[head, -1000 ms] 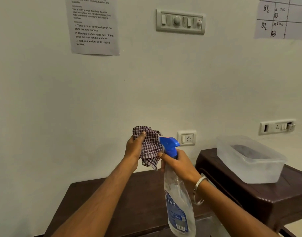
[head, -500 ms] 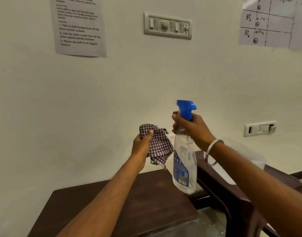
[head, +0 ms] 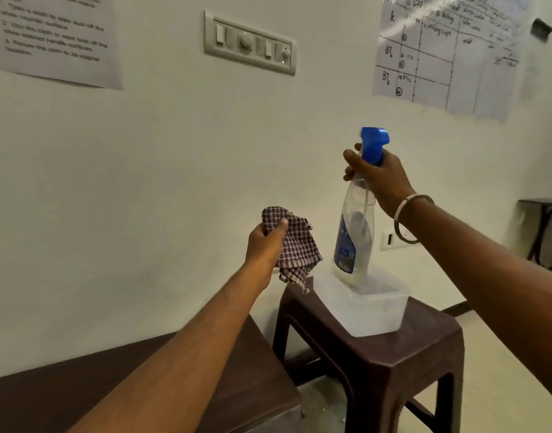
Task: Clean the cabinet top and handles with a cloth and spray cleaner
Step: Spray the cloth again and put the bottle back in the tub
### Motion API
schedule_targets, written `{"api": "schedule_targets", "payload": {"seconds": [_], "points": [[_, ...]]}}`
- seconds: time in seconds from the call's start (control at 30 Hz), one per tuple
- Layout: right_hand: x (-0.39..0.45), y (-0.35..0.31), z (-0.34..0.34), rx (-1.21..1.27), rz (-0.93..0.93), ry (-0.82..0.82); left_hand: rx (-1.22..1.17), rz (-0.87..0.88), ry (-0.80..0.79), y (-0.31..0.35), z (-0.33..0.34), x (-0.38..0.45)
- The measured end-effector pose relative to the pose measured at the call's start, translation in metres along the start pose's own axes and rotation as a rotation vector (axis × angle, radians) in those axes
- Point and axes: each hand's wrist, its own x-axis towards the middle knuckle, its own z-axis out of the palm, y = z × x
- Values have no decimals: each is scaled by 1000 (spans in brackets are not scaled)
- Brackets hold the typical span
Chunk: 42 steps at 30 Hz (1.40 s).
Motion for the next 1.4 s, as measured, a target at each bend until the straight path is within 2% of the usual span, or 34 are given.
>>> {"api": "schedule_targets", "payload": {"seconds": [0.27, 0.6, 1.13, 1.3, 1.4], "points": [[6, 57, -24, -139, 67, 150, 70, -25, -39, -21, 50, 10], [-8, 116, -6, -231, 256, 78, 77, -94, -29, -47, 51, 13], [-16, 138, 0, -273, 348, 70, 61, -128, -21, -61, 35, 7], [-23, 133, 1, -392, 469, 241, 83, -120, -27, -58, 26, -1], [-36, 122, 10, -412, 348, 434, 103, -116, -31, -57, 20, -6]]}}
